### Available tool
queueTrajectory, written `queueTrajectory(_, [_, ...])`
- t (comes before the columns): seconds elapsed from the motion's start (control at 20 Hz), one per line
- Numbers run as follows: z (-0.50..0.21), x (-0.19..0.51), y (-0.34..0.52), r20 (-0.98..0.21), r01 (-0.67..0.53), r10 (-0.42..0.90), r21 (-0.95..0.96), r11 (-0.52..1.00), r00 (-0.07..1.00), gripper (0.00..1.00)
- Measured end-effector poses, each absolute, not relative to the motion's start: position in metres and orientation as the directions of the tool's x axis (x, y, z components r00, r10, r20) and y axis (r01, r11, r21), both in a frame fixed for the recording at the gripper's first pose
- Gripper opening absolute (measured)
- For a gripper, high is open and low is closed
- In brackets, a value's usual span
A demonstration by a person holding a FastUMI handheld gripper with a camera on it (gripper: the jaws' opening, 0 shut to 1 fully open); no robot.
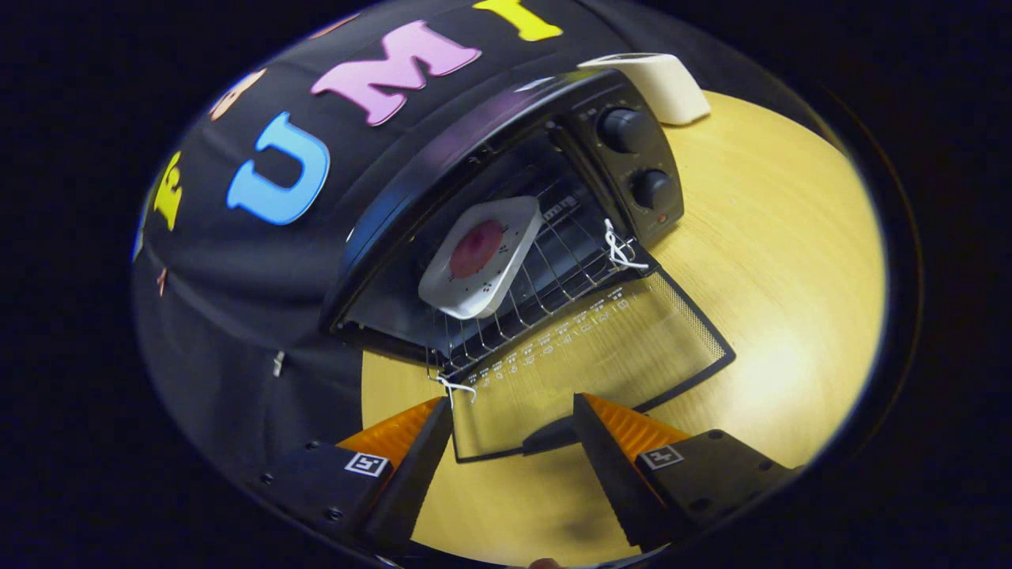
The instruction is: Open the toaster oven, put the food inside, and close the toaster oven door.
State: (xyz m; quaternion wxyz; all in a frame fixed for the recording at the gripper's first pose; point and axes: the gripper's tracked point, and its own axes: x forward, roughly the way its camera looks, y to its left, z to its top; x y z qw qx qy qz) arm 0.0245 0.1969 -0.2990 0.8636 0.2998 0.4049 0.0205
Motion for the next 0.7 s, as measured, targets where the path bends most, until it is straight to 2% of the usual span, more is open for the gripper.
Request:
queueTrajectory(0.3, [-0.312, -0.007, 0.180, -0.731, 0.037, 0.222, 0.321, 0.946, 0.646, 0.99])
queueTrajectory(0.7, [-0.354, -0.031, 0.170, -0.802, -0.080, 0.109, 0.076, 0.994, 0.588, 0.99])
